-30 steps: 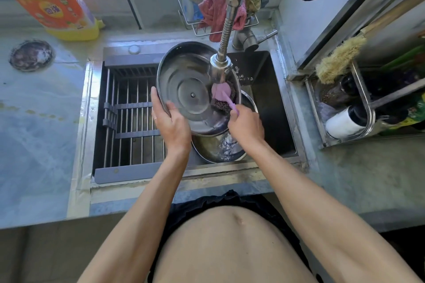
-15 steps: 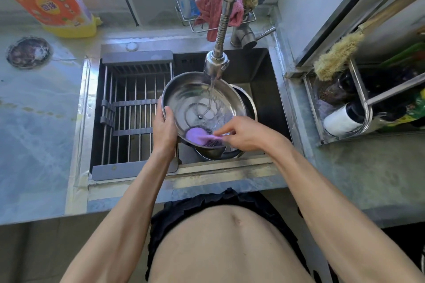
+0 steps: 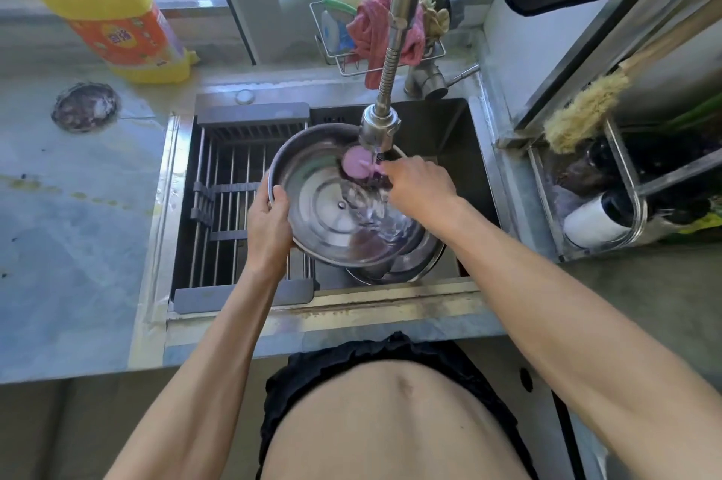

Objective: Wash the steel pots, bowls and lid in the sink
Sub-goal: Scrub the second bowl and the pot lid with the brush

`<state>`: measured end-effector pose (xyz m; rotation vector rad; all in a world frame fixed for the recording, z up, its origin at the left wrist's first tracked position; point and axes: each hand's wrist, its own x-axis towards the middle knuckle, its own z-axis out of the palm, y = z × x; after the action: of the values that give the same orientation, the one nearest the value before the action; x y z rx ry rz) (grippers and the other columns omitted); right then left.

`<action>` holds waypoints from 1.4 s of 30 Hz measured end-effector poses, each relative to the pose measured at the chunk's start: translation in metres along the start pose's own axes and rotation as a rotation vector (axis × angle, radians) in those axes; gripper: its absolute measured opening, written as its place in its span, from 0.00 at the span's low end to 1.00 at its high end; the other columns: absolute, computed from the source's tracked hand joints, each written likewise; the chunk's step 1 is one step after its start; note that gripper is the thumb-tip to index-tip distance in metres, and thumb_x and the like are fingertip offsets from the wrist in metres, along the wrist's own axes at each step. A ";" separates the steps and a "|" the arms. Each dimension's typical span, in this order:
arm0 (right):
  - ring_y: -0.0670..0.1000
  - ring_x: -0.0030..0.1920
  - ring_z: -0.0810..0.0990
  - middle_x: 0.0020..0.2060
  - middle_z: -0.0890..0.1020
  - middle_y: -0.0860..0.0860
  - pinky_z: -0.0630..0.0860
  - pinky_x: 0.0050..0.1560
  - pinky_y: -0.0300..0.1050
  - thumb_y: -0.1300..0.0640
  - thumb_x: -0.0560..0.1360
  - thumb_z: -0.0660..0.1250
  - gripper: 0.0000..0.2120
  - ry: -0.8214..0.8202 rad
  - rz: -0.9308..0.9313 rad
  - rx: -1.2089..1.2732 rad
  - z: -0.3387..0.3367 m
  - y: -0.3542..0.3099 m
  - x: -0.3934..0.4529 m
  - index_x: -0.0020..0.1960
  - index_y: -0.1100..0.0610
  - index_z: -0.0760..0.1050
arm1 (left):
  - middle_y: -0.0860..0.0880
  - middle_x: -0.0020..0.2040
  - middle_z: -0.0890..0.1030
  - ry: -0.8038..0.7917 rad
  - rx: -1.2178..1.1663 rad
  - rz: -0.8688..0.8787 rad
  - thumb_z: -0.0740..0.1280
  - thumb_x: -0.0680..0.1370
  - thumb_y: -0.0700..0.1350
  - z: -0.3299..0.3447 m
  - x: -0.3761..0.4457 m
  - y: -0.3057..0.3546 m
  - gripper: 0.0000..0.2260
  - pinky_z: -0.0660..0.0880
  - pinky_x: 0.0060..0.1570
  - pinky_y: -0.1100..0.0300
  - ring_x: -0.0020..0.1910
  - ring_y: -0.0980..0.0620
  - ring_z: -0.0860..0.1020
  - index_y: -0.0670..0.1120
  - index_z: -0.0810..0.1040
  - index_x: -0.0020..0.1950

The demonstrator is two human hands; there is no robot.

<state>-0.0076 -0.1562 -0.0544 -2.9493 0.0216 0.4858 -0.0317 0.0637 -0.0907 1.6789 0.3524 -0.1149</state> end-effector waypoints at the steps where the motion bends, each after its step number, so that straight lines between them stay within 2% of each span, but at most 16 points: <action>1: 0.60 0.52 0.80 0.52 0.79 0.58 0.74 0.46 0.50 0.60 0.77 0.59 0.16 -0.056 0.068 0.080 -0.002 0.002 0.000 0.63 0.56 0.76 | 0.53 0.61 0.82 0.016 0.013 0.035 0.55 0.87 0.45 0.000 0.001 0.002 0.16 0.77 0.60 0.60 0.60 0.56 0.80 0.55 0.75 0.72; 3: 0.58 0.51 0.80 0.53 0.81 0.59 0.77 0.49 0.49 0.58 0.78 0.61 0.14 -0.236 0.085 0.175 -0.009 0.005 -0.005 0.60 0.60 0.78 | 0.57 0.60 0.81 0.044 0.025 0.075 0.54 0.87 0.44 0.002 0.003 0.004 0.16 0.76 0.58 0.66 0.59 0.60 0.79 0.58 0.74 0.70; 6: 0.52 0.38 0.79 0.40 0.84 0.54 0.74 0.37 0.45 0.61 0.78 0.61 0.15 -0.381 -0.045 0.343 -0.011 -0.002 -0.023 0.59 0.52 0.82 | 0.57 0.59 0.80 0.076 0.010 0.049 0.54 0.87 0.44 0.013 0.004 0.008 0.17 0.75 0.58 0.67 0.57 0.64 0.78 0.56 0.73 0.73; 9: 0.51 0.36 0.76 0.40 0.80 0.51 0.72 0.34 0.46 0.62 0.80 0.60 0.17 -0.248 -0.060 0.543 0.001 -0.017 -0.030 0.60 0.48 0.81 | 0.50 0.64 0.80 0.010 0.020 0.045 0.54 0.87 0.44 0.032 -0.001 0.003 0.17 0.75 0.67 0.57 0.62 0.56 0.79 0.49 0.72 0.76; 12: 0.57 0.47 0.79 0.49 0.80 0.55 0.73 0.44 0.47 0.62 0.78 0.61 0.17 -0.056 0.084 0.370 0.005 -0.007 -0.021 0.63 0.51 0.78 | 0.51 0.62 0.81 0.008 -0.014 0.019 0.55 0.87 0.45 0.038 -0.009 0.001 0.17 0.78 0.65 0.53 0.61 0.55 0.80 0.50 0.73 0.75; 15: 0.57 0.44 0.80 0.48 0.81 0.56 0.77 0.42 0.47 0.62 0.77 0.61 0.12 -0.188 0.145 0.263 0.003 0.009 -0.029 0.57 0.57 0.79 | 0.53 0.58 0.81 0.102 -0.056 -0.018 0.54 0.87 0.44 0.035 -0.005 -0.002 0.17 0.78 0.63 0.52 0.58 0.54 0.80 0.49 0.74 0.73; 18: 0.51 0.35 0.75 0.37 0.78 0.50 0.69 0.30 0.44 0.61 0.79 0.60 0.12 -0.332 -0.025 0.331 -0.002 -0.010 -0.044 0.53 0.53 0.82 | 0.49 0.58 0.82 0.094 -0.063 -0.115 0.55 0.87 0.47 0.042 -0.007 -0.001 0.15 0.76 0.66 0.43 0.60 0.48 0.80 0.52 0.78 0.69; 20: 0.53 0.39 0.78 0.40 0.80 0.50 0.73 0.35 0.51 0.60 0.80 0.61 0.11 -0.285 -0.121 0.375 0.000 -0.022 -0.044 0.53 0.51 0.81 | 0.47 0.55 0.83 0.040 -0.057 -0.183 0.55 0.87 0.49 0.049 -0.011 -0.001 0.14 0.76 0.64 0.36 0.57 0.43 0.81 0.57 0.80 0.59; 23: 0.58 0.48 0.79 0.46 0.81 0.51 0.69 0.37 0.49 0.59 0.76 0.61 0.12 -0.070 -0.221 0.050 0.002 -0.011 -0.025 0.52 0.45 0.78 | 0.48 0.60 0.83 -0.034 -0.053 -0.253 0.55 0.85 0.52 0.053 -0.015 -0.005 0.14 0.77 0.62 0.33 0.61 0.41 0.81 0.58 0.79 0.62; 25: 0.58 0.53 0.80 0.52 0.80 0.51 0.66 0.40 0.48 0.58 0.78 0.59 0.21 -0.004 -0.306 -0.179 -0.005 0.004 -0.018 0.64 0.37 0.74 | 0.50 0.61 0.83 -0.089 -0.022 -0.263 0.55 0.85 0.52 0.048 -0.014 -0.003 0.15 0.82 0.52 0.38 0.59 0.43 0.82 0.58 0.79 0.65; 27: 0.57 0.56 0.78 0.55 0.78 0.52 0.67 0.41 0.48 0.59 0.80 0.57 0.22 -0.009 -0.413 -0.332 -0.013 0.018 -0.014 0.69 0.39 0.71 | 0.49 0.59 0.83 -0.160 0.025 -0.277 0.54 0.86 0.52 0.042 -0.010 -0.001 0.15 0.82 0.33 0.48 0.52 0.44 0.84 0.59 0.78 0.65; 30: 0.57 0.57 0.77 0.57 0.77 0.53 0.74 0.46 0.51 0.59 0.80 0.57 0.22 0.028 -0.525 -0.486 -0.016 0.025 -0.009 0.72 0.44 0.68 | 0.48 0.53 0.84 -0.239 0.119 -0.254 0.54 0.87 0.51 0.037 -0.005 0.006 0.15 0.77 0.27 0.56 0.38 0.50 0.82 0.60 0.78 0.65; 33: 0.60 0.56 0.77 0.60 0.76 0.57 0.75 0.48 0.54 0.60 0.81 0.56 0.22 0.055 -0.428 -0.510 -0.010 0.026 -0.007 0.74 0.51 0.64 | 0.48 0.53 0.85 -0.229 0.182 -0.170 0.55 0.87 0.51 0.032 0.000 0.014 0.15 0.80 0.33 0.50 0.40 0.49 0.83 0.60 0.77 0.67; 36: 0.63 0.54 0.79 0.57 0.77 0.59 0.78 0.48 0.56 0.60 0.81 0.55 0.18 0.037 -0.184 -0.409 -0.005 0.028 -0.005 0.70 0.55 0.70 | 0.50 0.59 0.84 -0.190 0.227 -0.041 0.56 0.86 0.51 0.031 0.006 0.018 0.15 0.82 0.53 0.41 0.55 0.47 0.84 0.60 0.75 0.70; 39: 0.63 0.56 0.80 0.58 0.79 0.59 0.79 0.51 0.56 0.58 0.82 0.57 0.15 -0.066 0.043 -0.217 -0.003 0.025 -0.008 0.65 0.59 0.75 | 0.53 0.70 0.78 -0.100 0.238 0.074 0.56 0.84 0.53 0.035 0.007 0.014 0.20 0.73 0.70 0.43 0.69 0.51 0.76 0.58 0.71 0.75; 42: 0.62 0.55 0.80 0.57 0.79 0.62 0.76 0.50 0.49 0.59 0.79 0.61 0.14 -0.237 0.187 0.066 -0.004 0.021 -0.017 0.63 0.62 0.75 | 0.52 0.72 0.76 0.043 0.206 0.135 0.55 0.85 0.52 0.044 0.005 0.009 0.21 0.70 0.72 0.50 0.71 0.53 0.73 0.56 0.69 0.78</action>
<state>-0.0230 -0.1780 -0.0487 -2.8187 0.2824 0.8407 -0.0189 0.0202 -0.0896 1.9060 0.2652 -0.0157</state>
